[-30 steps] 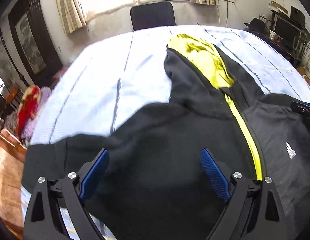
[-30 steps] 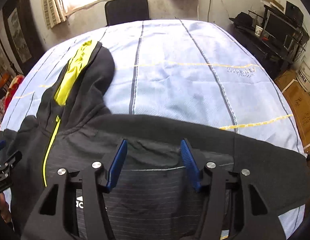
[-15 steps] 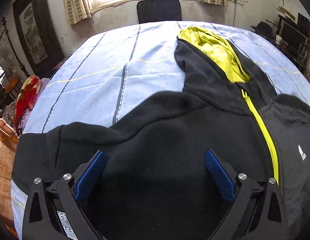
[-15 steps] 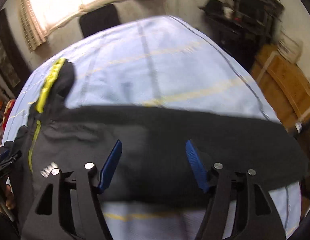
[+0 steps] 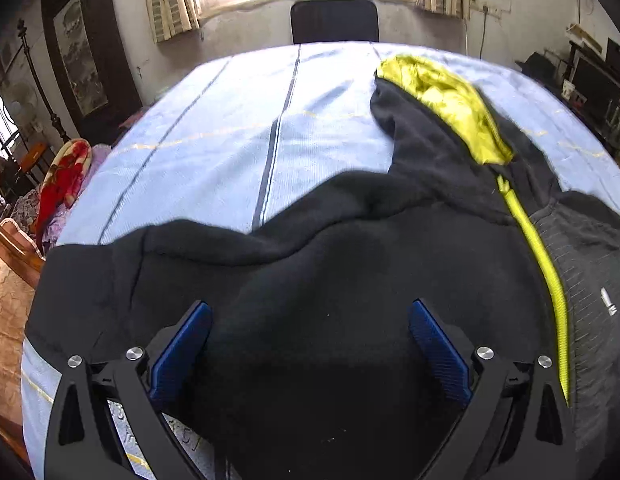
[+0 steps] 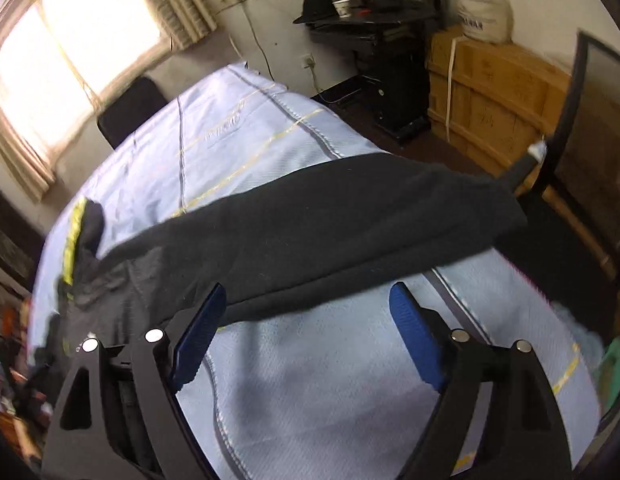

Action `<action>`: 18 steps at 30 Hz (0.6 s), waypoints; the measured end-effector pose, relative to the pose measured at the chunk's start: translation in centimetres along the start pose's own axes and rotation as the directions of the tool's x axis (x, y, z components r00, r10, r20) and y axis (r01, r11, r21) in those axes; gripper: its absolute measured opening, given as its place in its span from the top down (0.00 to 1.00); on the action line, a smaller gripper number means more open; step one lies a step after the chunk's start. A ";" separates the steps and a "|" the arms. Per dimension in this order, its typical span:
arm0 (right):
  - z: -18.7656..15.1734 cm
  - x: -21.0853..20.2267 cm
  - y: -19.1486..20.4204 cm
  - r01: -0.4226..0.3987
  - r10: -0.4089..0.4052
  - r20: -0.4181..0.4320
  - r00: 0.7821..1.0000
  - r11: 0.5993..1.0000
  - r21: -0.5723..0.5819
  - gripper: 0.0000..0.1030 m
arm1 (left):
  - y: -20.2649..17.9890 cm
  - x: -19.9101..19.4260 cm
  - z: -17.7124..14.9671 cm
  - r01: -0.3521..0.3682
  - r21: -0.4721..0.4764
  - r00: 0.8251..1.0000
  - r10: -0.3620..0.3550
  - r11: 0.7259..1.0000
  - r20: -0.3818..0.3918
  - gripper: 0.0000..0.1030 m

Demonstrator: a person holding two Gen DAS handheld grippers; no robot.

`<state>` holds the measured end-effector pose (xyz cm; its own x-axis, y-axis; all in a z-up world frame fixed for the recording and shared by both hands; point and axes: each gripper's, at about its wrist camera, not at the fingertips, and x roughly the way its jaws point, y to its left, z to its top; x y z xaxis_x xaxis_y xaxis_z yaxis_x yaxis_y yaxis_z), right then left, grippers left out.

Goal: Fold large clothes

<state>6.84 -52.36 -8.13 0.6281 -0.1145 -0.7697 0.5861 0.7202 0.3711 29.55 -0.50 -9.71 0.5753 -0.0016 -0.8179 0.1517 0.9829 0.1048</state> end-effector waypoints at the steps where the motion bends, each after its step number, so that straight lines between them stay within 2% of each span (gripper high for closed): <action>1: 0.0 -0.1 -0.3 -0.010 0.010 0.001 1.000 1.000 0.016 0.21 | 0.0 0.1 -0.1 -0.002 -0.003 1.000 0.002 1.000 0.000 0.03; 4: 0.2 0.8 -0.9 -0.013 0.014 -0.012 1.000 0.997 0.071 0.20 | 0.2 0.0 -0.2 0.001 -0.008 1.000 -0.001 1.000 0.004 0.03; 10: 2.0 2.1 -1.1 -0.003 -0.002 0.045 0.999 0.992 0.126 0.20 | 0.8 0.3 -0.4 0.038 -0.048 0.999 -0.038 0.998 -0.006 0.03; 15: 3.7 2.8 -2.9 -0.004 -0.017 0.098 0.995 0.977 0.214 0.29 | 0.6 -0.1 -0.6 0.027 -0.037 1.000 -0.027 0.999 0.008 0.03; 18: 4.4 3.0 -3.2 0.026 -0.049 0.105 0.993 0.978 0.206 0.35 | 0.1 -1.4 -0.8 0.025 -0.015 0.997 -0.024 1.000 0.076 0.03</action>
<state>9.12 -58.00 -9.34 0.6490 -0.2205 -0.7281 0.6953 0.5603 0.4501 28.09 -0.27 -9.03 0.6310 -0.0391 -0.7748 0.1539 0.9852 0.0756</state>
